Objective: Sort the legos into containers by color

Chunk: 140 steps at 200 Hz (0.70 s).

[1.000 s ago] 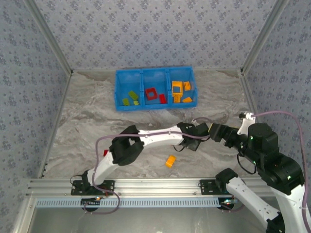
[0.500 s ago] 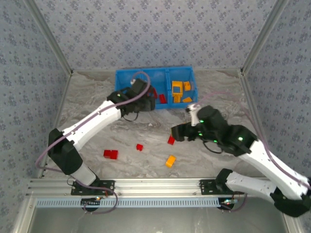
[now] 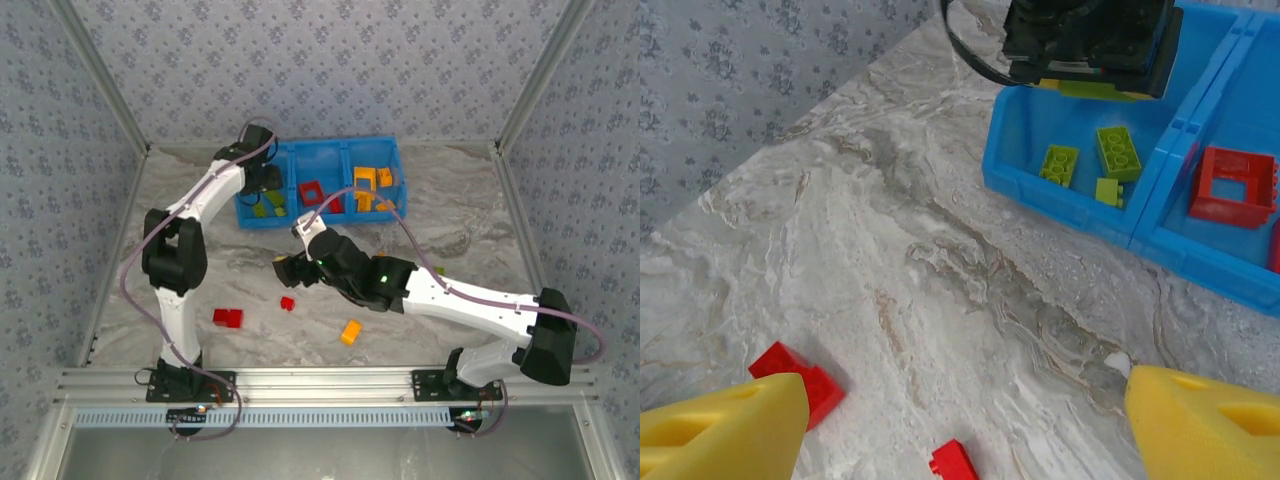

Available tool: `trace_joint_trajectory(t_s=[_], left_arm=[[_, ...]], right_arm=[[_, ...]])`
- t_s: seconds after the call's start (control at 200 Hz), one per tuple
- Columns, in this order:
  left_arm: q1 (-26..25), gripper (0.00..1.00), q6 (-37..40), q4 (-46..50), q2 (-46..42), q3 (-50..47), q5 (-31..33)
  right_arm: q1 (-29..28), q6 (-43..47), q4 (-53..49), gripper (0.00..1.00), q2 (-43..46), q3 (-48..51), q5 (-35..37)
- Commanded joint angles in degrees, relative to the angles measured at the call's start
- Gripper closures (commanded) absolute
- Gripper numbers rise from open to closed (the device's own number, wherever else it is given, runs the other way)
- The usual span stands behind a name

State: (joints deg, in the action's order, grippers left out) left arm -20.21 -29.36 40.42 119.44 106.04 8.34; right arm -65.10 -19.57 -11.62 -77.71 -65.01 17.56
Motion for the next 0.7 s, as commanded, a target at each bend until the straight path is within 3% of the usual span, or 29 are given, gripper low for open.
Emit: trace_joint_trajectory(t_s=[0.0, 0.235, 0.485, 0.695], left_arm=[[0.34, 0.45, 0.9, 0.52, 5.18, 9.25, -0.37], [0.98, 0.44, 1.03, 3.42, 16.97, 23.52, 1.89], [1.86, 0.44, 1.05, 3.42, 21.98, 27.86, 1.04], [1.93, 0.37, 2.12, 4.35, 24.75, 30.42, -0.31]], right_arm=[[0.71, -0.09, 3.53, 0.15, 0.21, -2.5, 2.65], [3.05, -2.3, 4.06, 0.14, -0.59, -2.36, 1.53], [4.44, -2.75, 4.06, 0.14, -0.95, -2.81, 0.04], [4.93, -3.54, 3.29, 0.14, -0.69, -2.62, -0.42]])
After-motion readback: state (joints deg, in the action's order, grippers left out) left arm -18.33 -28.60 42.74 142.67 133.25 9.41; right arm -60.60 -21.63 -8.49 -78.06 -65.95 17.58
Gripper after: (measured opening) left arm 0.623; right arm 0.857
